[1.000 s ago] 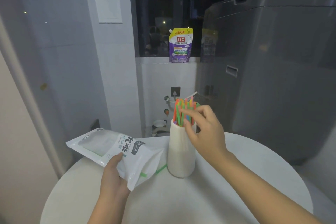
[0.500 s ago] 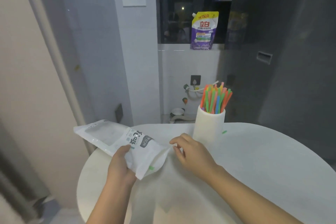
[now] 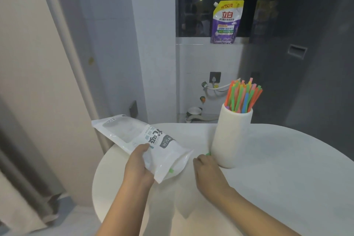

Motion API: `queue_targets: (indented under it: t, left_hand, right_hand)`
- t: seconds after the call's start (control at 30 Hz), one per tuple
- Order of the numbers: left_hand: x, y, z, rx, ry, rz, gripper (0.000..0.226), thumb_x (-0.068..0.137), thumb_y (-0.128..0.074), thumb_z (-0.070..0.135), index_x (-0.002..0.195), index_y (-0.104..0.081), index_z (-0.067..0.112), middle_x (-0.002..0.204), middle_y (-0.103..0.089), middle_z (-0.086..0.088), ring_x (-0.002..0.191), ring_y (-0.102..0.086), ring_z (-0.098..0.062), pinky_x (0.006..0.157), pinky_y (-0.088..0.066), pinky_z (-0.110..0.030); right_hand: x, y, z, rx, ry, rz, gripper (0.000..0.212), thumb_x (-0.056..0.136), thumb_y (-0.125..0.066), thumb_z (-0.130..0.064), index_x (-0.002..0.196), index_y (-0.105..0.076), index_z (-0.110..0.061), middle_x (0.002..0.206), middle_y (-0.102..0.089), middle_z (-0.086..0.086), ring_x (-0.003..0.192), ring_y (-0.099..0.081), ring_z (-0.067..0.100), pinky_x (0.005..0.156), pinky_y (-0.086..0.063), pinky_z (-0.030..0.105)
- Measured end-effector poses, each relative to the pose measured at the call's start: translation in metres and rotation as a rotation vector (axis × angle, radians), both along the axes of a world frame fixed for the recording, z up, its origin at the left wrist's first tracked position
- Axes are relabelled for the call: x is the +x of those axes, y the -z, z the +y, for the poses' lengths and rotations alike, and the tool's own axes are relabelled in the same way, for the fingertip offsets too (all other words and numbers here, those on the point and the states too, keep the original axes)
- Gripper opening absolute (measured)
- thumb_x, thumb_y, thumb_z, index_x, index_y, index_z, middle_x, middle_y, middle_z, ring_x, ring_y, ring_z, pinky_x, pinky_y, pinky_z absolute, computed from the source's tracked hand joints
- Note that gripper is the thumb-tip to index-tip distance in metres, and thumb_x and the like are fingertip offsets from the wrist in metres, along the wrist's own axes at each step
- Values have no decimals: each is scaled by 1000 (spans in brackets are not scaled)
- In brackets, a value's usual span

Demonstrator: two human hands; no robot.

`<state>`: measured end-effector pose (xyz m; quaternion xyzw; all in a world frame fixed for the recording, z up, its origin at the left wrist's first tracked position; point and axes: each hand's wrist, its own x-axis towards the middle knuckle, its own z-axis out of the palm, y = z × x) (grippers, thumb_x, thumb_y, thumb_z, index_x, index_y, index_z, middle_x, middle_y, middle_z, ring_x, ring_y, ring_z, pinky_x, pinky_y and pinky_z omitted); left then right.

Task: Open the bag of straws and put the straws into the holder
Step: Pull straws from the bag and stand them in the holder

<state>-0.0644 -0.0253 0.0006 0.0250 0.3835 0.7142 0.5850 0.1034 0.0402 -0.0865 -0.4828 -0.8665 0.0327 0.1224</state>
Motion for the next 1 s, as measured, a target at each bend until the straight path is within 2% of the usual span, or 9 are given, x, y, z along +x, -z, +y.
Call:
queue_targets:
  t: [0.1, 0.23, 0.33, 0.4, 0.5, 0.57, 0.73, 0.83, 1.0]
  left_hand:
    - [0, 1, 0, -3, 6, 5, 25, 90, -49, 6, 112, -58, 14, 95, -66, -5, 81, -62, -24, 73, -50, -40]
    - [-1, 2, -1, -14, 6, 14, 22, 90, -49, 6, 109, -59, 12, 91, -67, -5, 80, -62, -24, 69, -49, -39]
    - [-3, 3, -3, -22, 6, 12, 20, 89, -49, 6, 105, -59, 12, 90, -67, -5, 79, -62, -24, 68, -49, -39]
    - [-5, 3, -5, -15, 10, 19, 16, 90, -49, 6, 97, -61, 12, 81, -70, -4, 78, -62, -24, 68, -49, -39]
    - [-6, 2, -6, -5, 10, 31, 15, 90, -48, 5, 85, -60, 13, 63, -71, -2, 74, -62, -24, 67, -48, -39]
    - [-8, 1, -9, -11, 7, 42, 15, 90, -49, 5, 83, -60, 13, 62, -71, -2, 75, -62, -24, 68, -48, -40]
    - [-13, 4, -22, -17, 7, 60, 13, 90, -50, 4, 88, -61, 10, 78, -71, -6, 80, -63, -26, 72, -50, -42]
    - [-15, 4, -29, -22, 16, 68, 13, 90, -50, 5, 93, -61, 10, 89, -68, -8, 81, -63, -27, 72, -49, -42]
    - [-18, 2, -37, 2, 14, 65, 14, 90, -49, 5, 89, -61, 11, 68, -73, -4, 78, -63, -26, 69, -49, -41]
  right_hand:
    - [0, 4, -8, -23, -115, 72, 35, 81, -36, 3, 110, -54, -6, 117, -51, 7, 108, -42, 21, 85, -35, 26]
    - [0, -3, -7, 12, -261, 151, 46, 81, -40, 4, 120, -58, -12, 113, -56, 6, 106, -44, 24, 87, -36, 27]
    - [2, -6, 4, -1, -270, 69, 46, 85, -40, 2, 124, -55, -18, 116, -54, -1, 107, -40, 21, 89, -33, 23]
    - [4, -7, 9, -94, -284, 81, 35, 90, -43, -4, 119, -57, -15, 115, -56, 0, 107, -40, 20, 89, -34, 23]
    - [7, -10, 10, -154, -306, 149, 18, 87, -46, -3, 95, -61, -10, 98, -59, 4, 92, -39, 17, 77, -32, 21]
    - [8, -12, 10, -177, -309, 172, 16, 85, -46, -1, 86, -60, -9, 91, -59, 4, 86, -35, 14, 73, -29, 19]
    - [7, -18, 10, -214, -282, 216, 14, 86, -51, -6, 88, -63, -12, 93, -65, 2, 92, -43, 15, 82, -40, 24]
    - [3, -33, 6, -231, -221, 300, 16, 85, -51, -7, 89, -60, -19, 91, -62, 4, 92, -49, 16, 79, -43, 30]
    - [-4, -74, 0, -200, -214, 579, 9, 91, -51, -9, 94, -58, -15, 98, -68, 0, 91, -59, 17, 80, -44, 26]
